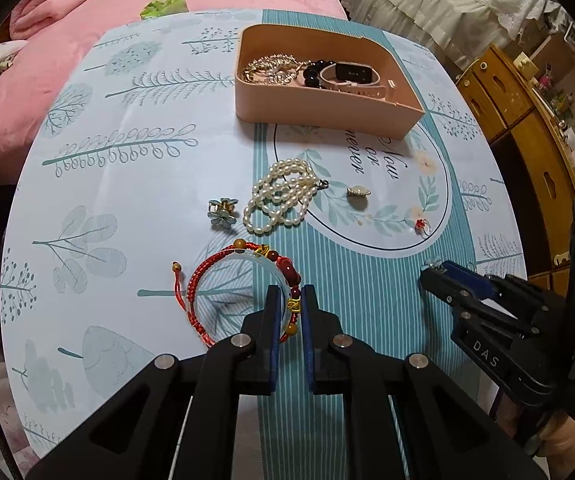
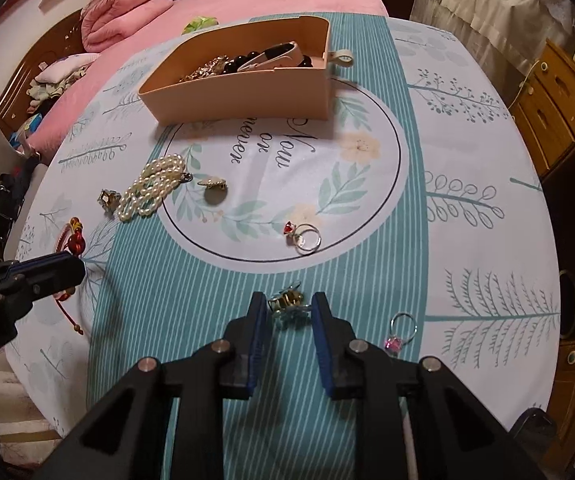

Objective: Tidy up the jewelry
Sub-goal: 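Grasp the red string bracelet with the left gripper while the right grasps the flower charm, then carry the red bracelet and charm into the peach box and release both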

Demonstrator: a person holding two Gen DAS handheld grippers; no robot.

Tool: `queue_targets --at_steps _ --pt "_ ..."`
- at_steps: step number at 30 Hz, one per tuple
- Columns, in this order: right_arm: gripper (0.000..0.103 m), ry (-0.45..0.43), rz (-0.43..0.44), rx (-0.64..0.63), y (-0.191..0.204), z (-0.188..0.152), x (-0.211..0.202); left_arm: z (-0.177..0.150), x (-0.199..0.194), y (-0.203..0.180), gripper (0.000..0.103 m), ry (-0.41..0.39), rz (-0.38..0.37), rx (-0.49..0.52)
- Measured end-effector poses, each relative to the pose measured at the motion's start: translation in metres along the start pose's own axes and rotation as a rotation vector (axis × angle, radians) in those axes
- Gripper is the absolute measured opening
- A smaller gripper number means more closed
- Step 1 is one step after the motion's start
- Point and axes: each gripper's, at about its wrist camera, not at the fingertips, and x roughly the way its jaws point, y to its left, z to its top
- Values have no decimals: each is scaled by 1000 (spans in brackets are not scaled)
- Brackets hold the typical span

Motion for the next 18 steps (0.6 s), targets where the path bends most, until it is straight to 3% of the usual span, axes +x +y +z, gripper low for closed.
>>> queue_targets --at_steps 7,18 --pt "23 -26 48 49 -2 6 -17 16 -21 3 7 -59 -4 6" --pt "23 -149 143 92 -2 63 -52 98 -46 15 7 -198 -53 -43"
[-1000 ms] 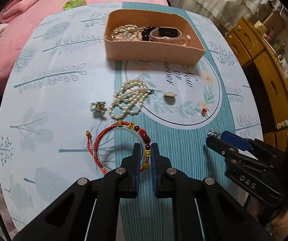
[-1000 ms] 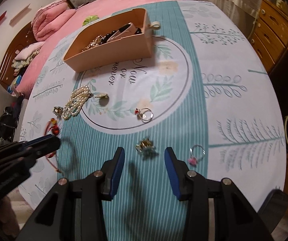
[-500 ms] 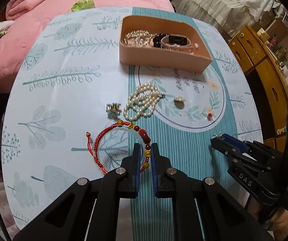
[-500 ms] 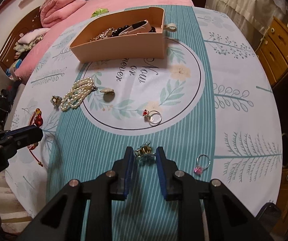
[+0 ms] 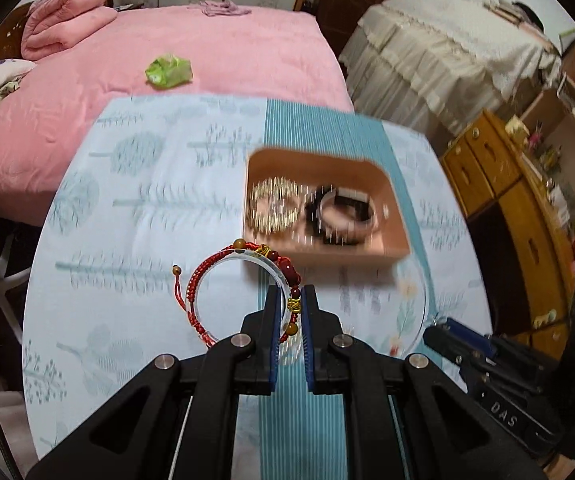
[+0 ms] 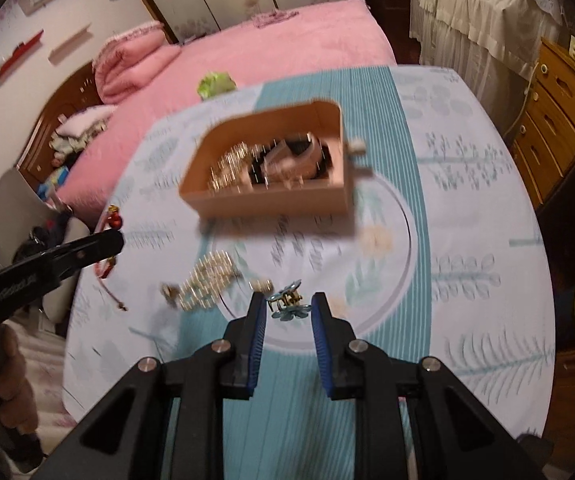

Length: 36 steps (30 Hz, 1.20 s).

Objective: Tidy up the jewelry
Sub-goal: 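Carry the red bracelet and charm into the peach box and release both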

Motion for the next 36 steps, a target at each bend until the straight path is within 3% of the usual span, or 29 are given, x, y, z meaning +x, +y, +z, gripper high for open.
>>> queue_targets --at_steps 11,23,27,32,36 --pt "23 -52 5 0 1 66 13 49 33 -21 8 -16 -39 35" --pt "24 18 -47 -11 -9 93 62 74 83 -31 8 42 -8 73" --pt "24 46 -57 -13 -10 93 69 76 87 -29 23 52 -12 64" --pt "25 39 -37 -10 -9 92 66 76 83 -28 26 53 -2 58" --pt "26 26 -27 -7 -7 93 60 75 75 -23 50 33 5 37"
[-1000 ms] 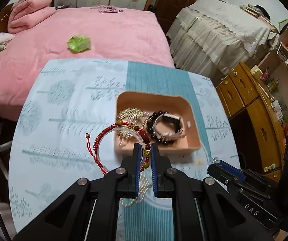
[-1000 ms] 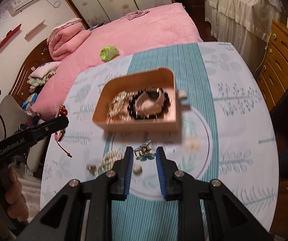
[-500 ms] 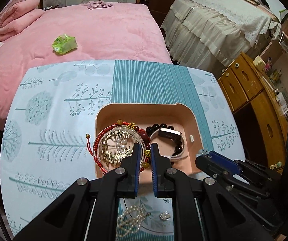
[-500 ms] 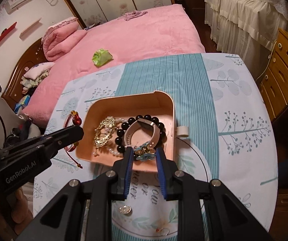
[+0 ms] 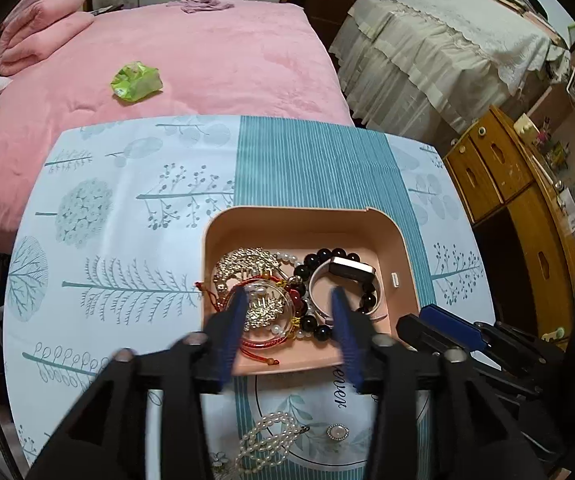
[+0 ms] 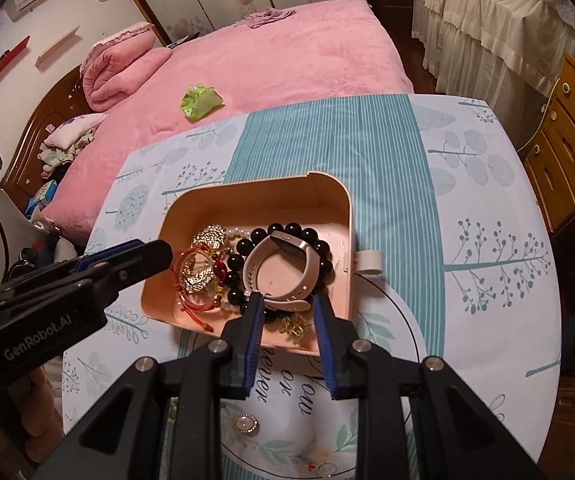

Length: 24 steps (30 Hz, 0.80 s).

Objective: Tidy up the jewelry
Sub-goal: 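Carry the red bracelet and charm into the peach box and release both, then lift both open grippers out of the peach box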

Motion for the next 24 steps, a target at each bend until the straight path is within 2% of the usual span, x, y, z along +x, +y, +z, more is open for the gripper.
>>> queue_targets --at_steps 5,9,24 --pt "28 -12 8 8 0 -1 -8 -2 -8 0 51 -16 13 13" --pt "34 -24 12 16 -1 -4 -14 -7 -13 -1 55 -18 23 24" --pt "35 -11 8 64 -7 -42 -33 -36 -36 3 61 -27 56 52"
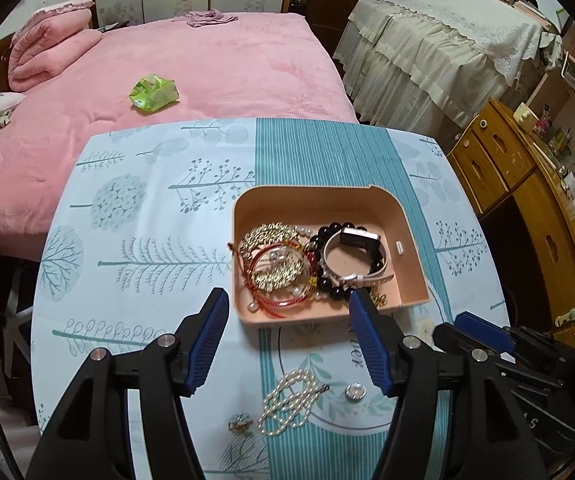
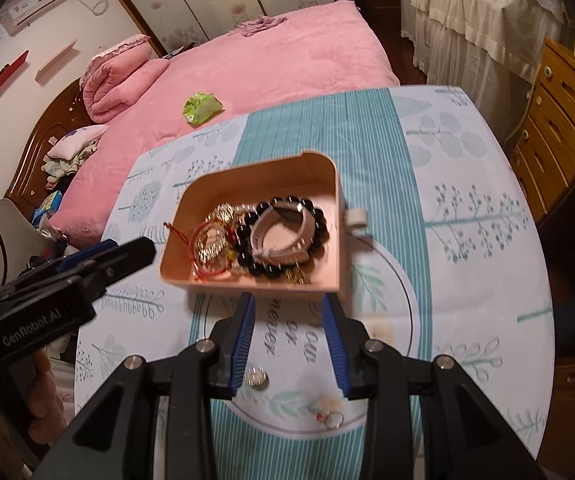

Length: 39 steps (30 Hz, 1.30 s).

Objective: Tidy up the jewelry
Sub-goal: 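Lift both open grippers out of the peach box, then grasp the silver oval pendant with the left gripper while the right moves toward the red-stone ring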

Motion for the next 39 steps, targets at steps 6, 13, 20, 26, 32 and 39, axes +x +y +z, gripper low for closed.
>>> queue_targets --at_steps 6,13,20,26,32,39 --pt "35 15 -27 35 -15 -26 -10 -17 -7 8 62 8 21 15" --pt "35 43 -73 94 -43 -58 -19 -45 -3 12 62 46 36 43" --pt "35 94 -122 108 -60 -90 -17 -73 9 -14 62 96 3 138" --pt "35 136 -110 104 -60 -112 -10 -95 30 -52 62 159 -51 244" --pt "35 140 -82 93 -55 -117 -7 -100 48 -72 50 207 -92 229" --pt "35 122 -53 81 -55 -117 -6 -96 70 -72 22 255 -107 119"
